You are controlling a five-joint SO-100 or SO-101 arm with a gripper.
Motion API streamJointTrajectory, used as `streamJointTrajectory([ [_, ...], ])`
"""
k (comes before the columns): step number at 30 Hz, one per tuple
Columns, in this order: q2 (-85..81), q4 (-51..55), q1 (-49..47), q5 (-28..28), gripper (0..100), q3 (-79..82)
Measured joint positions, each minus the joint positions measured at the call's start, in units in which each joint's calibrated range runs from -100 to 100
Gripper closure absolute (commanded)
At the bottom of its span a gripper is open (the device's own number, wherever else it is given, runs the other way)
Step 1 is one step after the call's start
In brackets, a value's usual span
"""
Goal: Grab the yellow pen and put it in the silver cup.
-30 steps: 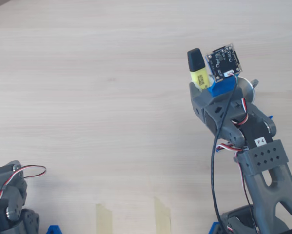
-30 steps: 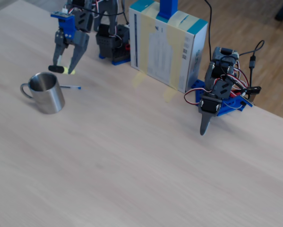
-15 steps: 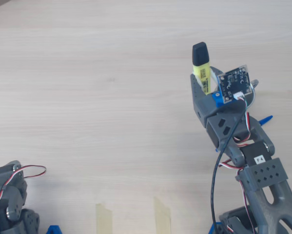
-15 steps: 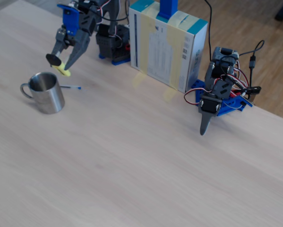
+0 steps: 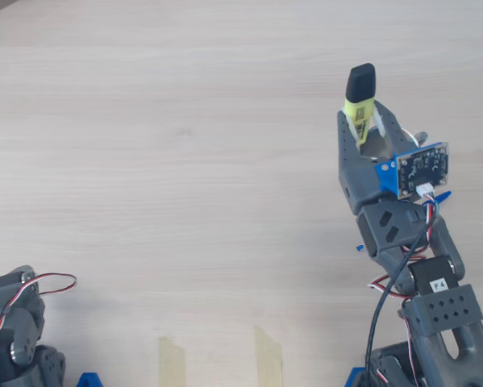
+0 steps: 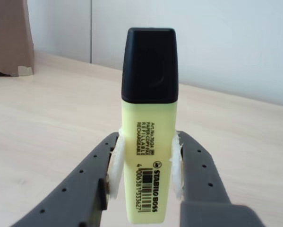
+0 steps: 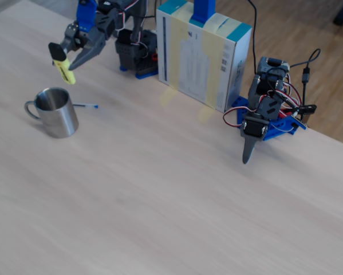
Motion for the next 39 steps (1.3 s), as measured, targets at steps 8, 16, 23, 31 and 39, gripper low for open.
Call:
streamJointTrajectory([
  [8,-3.67,-6.22,1.67,0.0,98,5.77],
  [16,-7.17,-6.64,3.85,-0.05,98,9.29],
  [23,-10.0,-6.64,5.69,-0.05,98,12.35],
  [31,-10.34,-7.57,7.11,0.26,98,12.44],
  [39,-10.34,-7.57,7.53,0.0,98,12.53],
])
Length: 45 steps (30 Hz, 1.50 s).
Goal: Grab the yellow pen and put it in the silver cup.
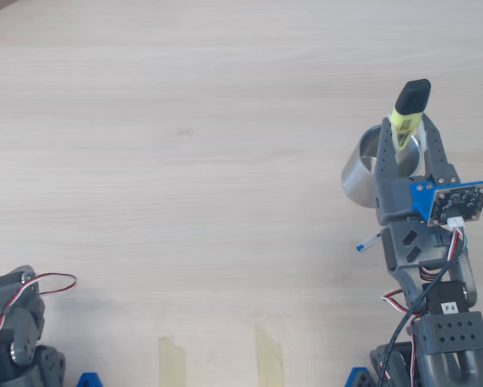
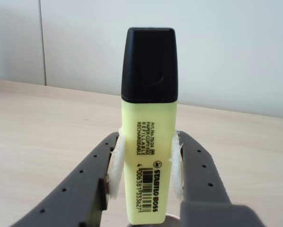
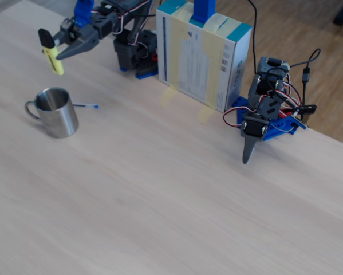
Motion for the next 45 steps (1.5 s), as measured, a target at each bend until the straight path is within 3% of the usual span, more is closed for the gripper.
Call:
streamJointTrajectory([
  [12,3.75,-0.34,3.43,0.0,98,0.0],
  [45,21.59,-18.16,4.68,0.26,98,0.0],
])
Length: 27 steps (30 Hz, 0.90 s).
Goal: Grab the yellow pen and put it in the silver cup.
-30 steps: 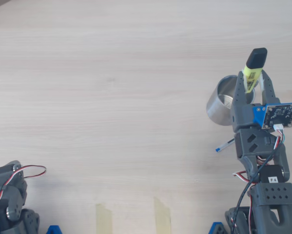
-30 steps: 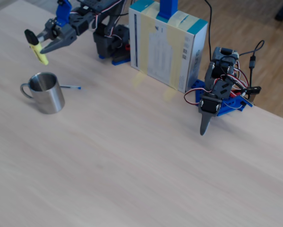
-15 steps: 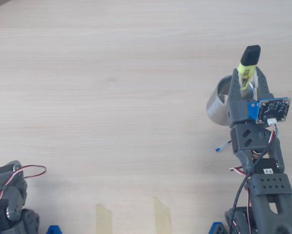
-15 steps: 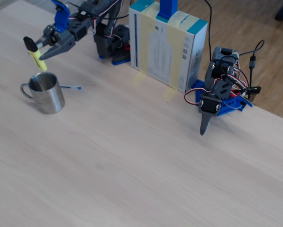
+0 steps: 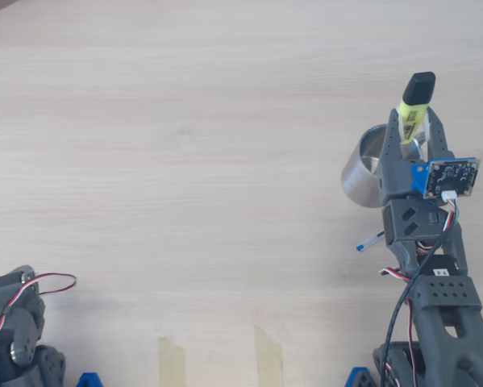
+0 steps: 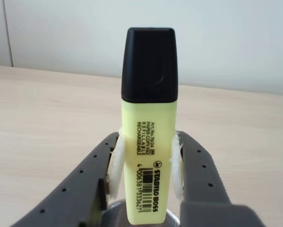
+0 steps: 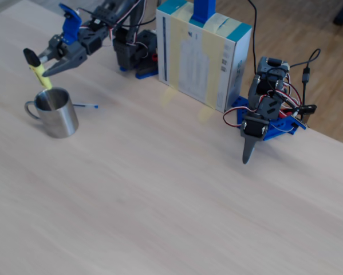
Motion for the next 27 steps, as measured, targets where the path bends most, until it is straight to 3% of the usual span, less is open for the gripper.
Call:
streamJointTrajectory([
  [27,11.92,-4.79,-0.42,0.0,98,0.0],
])
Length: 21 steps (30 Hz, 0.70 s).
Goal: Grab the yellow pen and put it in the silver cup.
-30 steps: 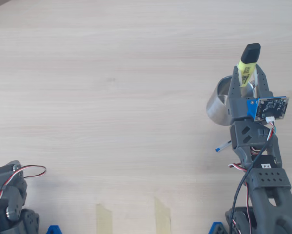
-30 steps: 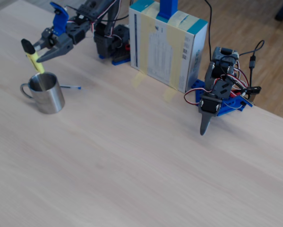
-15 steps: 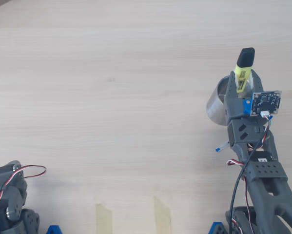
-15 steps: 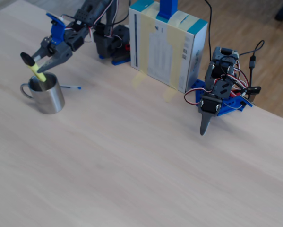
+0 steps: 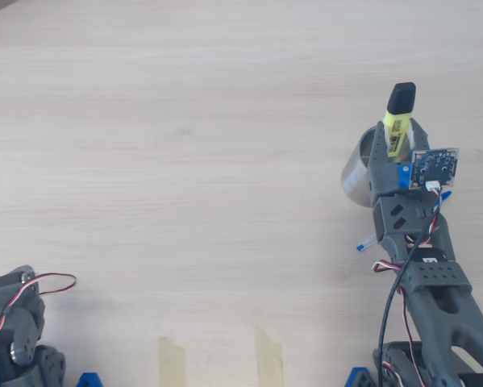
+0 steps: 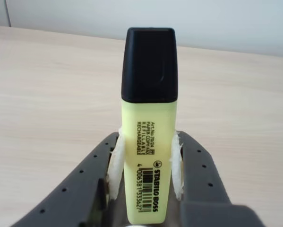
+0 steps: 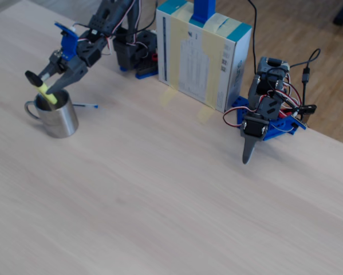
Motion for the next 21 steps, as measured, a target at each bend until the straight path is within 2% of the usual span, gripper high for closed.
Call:
streamJointTrajectory([
  [21,0.58,0.0,1.0,0.92,98,7.75],
])
